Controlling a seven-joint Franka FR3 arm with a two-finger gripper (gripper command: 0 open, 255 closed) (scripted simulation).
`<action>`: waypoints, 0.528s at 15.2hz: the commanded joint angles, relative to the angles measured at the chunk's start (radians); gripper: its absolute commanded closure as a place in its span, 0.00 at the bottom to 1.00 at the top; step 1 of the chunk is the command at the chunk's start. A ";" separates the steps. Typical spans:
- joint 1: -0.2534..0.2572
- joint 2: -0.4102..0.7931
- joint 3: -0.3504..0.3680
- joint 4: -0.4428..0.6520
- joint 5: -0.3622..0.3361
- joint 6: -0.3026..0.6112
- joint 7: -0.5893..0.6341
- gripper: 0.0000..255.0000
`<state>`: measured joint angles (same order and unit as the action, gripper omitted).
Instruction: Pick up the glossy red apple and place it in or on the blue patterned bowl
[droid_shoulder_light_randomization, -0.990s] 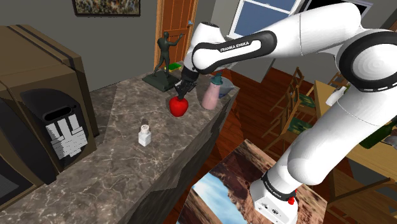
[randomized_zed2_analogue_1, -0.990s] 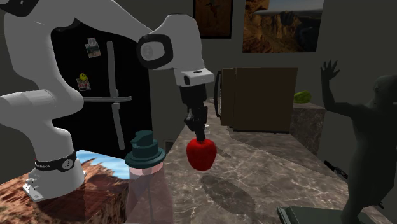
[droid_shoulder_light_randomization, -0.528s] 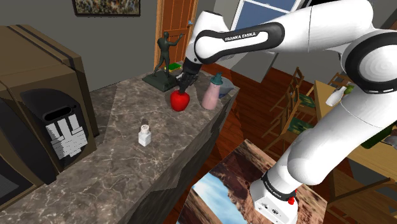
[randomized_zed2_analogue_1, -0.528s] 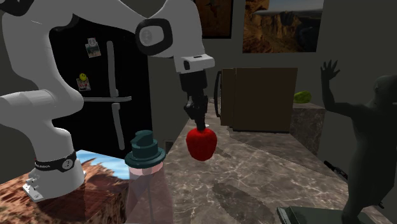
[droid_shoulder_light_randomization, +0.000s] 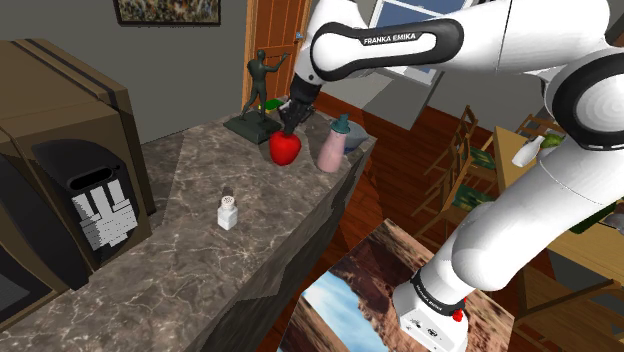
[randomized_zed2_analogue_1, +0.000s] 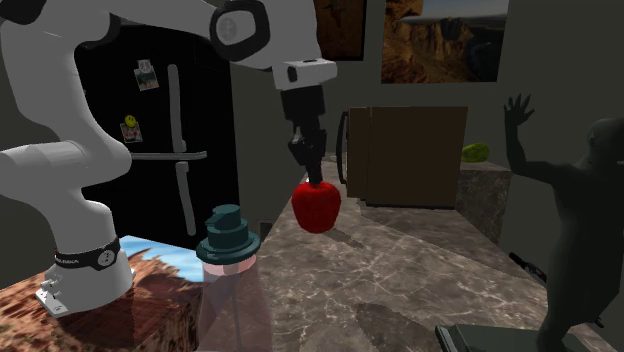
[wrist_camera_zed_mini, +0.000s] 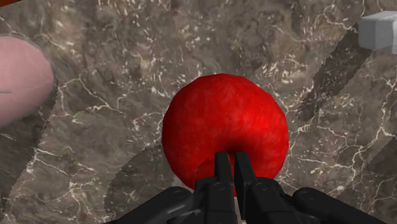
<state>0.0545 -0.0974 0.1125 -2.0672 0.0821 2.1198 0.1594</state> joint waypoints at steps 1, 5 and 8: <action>-0.001 -0.003 -0.001 0.027 -0.001 -0.030 0.001 1.00; -0.001 -0.012 -0.002 0.071 -0.002 -0.084 0.004 1.00; -0.002 -0.016 -0.002 0.107 -0.003 -0.123 0.006 1.00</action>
<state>0.0526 -0.1139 0.1100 -1.9763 0.0798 2.0123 0.1640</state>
